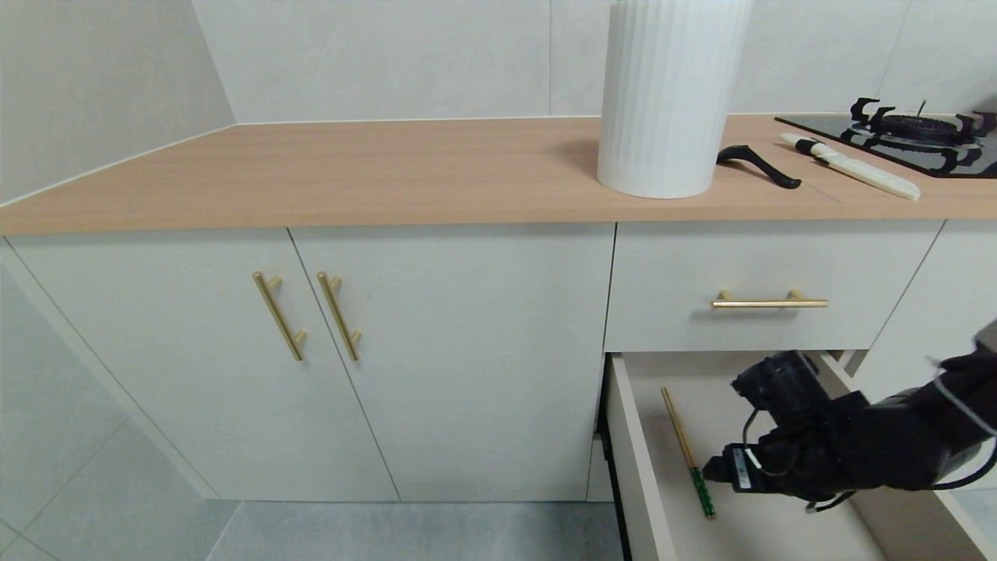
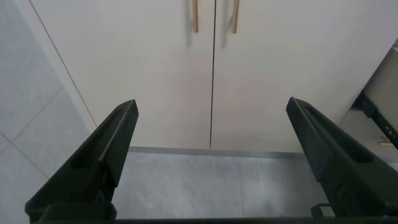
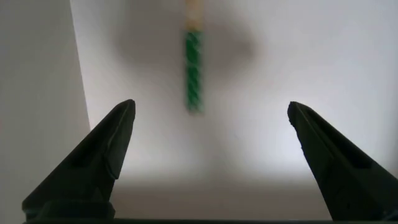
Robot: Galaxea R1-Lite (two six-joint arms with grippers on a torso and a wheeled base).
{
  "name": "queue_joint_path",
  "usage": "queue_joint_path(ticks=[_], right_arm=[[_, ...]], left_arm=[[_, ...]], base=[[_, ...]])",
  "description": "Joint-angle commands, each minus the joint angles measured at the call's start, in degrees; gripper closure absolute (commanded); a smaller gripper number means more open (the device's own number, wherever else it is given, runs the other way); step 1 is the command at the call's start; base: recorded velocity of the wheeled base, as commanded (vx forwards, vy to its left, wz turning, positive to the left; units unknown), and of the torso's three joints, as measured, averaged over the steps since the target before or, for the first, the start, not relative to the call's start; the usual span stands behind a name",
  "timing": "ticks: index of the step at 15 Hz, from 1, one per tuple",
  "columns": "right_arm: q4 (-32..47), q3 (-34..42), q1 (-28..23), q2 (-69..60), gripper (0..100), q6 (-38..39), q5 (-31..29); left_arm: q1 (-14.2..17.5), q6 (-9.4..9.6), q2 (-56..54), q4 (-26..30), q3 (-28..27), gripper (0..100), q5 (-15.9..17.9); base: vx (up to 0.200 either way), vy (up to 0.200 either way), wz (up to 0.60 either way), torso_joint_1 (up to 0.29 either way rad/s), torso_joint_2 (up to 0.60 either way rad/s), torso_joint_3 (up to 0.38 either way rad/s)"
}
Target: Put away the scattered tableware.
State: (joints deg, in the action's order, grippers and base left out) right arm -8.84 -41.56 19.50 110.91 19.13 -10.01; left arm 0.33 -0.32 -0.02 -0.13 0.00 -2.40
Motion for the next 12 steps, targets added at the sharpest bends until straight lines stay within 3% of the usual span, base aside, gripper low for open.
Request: queue_joint_path(ticks=[1,3,7,12], right_arm=[[20.4,-6.3,-4.2,-23.4,0,-3.2,4.8],[26.7,-9.8,-6.8,-31.3,0,-4.4,7.2],[26.7,-9.9,-13.0,-36.1,0,-11.2,7.5],[26.4,-9.7,-13.2,-38.3,0,-11.9,7.4]], left_arm=[[0.0,-0.03,0.0,0.0,0.0,0,-0.1],[0.0,-0.03,0.0,0.0,0.0,0,0.0],[0.0,-0.03,0.0,0.0,0.0,0,-0.1],[0.0,-0.03,0.0,0.0,0.0,0,-0.1]], base=[[0.000,0.000,0.00,0.000,0.00,0.000],[0.000,0.000,0.00,0.000,0.00,0.000],[0.000,0.000,0.00,0.000,0.00,0.000],[0.000,0.000,0.00,0.004,-0.04,-0.035]])
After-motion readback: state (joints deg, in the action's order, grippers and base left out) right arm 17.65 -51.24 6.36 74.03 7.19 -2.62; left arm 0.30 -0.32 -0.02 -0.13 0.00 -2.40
